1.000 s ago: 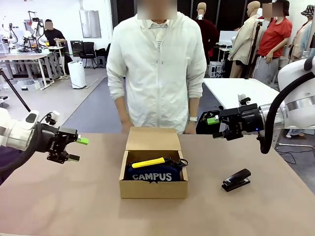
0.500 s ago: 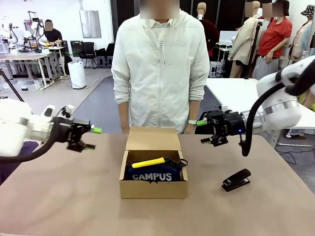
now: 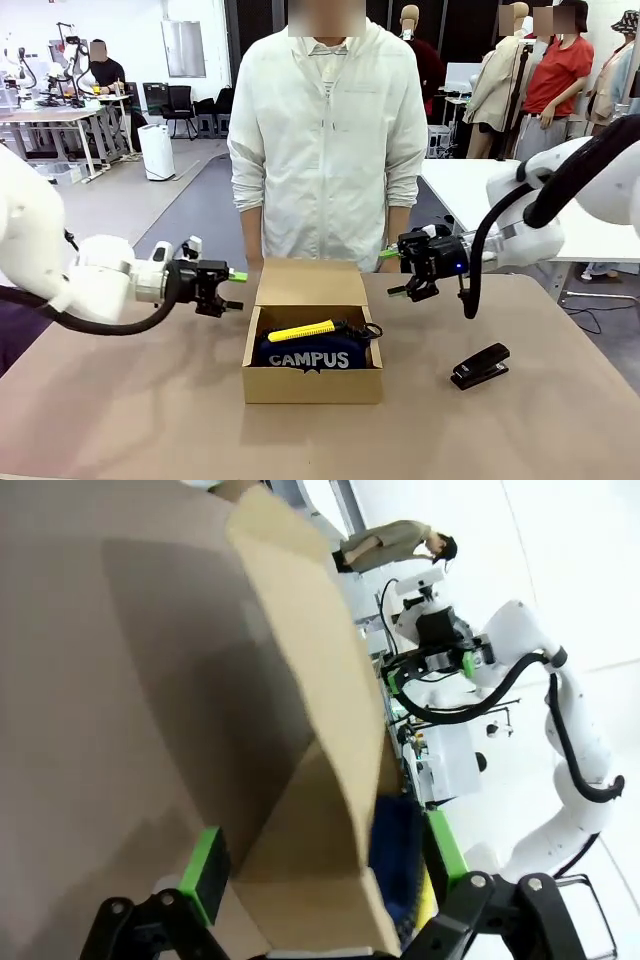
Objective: Pack the items into the box.
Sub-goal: Close the Mailer Box.
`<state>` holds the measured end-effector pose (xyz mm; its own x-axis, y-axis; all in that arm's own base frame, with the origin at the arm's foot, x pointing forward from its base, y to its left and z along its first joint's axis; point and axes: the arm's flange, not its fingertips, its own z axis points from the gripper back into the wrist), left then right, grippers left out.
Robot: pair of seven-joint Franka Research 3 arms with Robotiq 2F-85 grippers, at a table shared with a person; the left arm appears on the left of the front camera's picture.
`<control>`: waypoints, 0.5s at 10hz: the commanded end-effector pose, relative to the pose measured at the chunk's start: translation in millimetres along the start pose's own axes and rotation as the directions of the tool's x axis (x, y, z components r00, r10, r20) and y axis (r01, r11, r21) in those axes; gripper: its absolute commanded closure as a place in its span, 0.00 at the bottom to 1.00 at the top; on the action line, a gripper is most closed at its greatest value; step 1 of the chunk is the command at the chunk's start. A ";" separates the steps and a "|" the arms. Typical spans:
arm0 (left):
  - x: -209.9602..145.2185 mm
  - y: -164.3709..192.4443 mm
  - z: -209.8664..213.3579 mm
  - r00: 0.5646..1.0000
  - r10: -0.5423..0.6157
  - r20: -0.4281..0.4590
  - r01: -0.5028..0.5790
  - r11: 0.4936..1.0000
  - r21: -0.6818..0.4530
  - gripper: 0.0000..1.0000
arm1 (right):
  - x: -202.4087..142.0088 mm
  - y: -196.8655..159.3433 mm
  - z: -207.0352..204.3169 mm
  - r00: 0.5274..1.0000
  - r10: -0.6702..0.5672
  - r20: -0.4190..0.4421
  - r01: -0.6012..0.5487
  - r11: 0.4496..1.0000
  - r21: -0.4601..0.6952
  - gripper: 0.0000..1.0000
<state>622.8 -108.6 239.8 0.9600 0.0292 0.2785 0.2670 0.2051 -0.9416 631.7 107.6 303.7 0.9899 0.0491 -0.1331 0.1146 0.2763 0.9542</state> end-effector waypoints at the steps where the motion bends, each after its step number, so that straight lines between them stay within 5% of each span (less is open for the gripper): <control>1: 8.8 -0.2 -10.9 0.998 -0.056 0.027 0.058 0.995 -0.077 0.00 | 38.4 0.6 -17.4 0.996 -0.083 -0.029 0.080 0.993 -0.086 0.00; 5: 17.6 -3.2 -20.1 0.997 -0.067 0.029 0.069 0.995 -0.066 0.00 | 67.2 -16.2 -43.4 0.986 -0.151 -0.074 0.145 0.986 -0.078 0.00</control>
<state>641.1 -127.3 241.6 0.9432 0.0377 0.3300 0.3202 0.1610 -0.9336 677.5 146.5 264.4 0.9620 0.0738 -0.2627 0.2182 0.3699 0.9031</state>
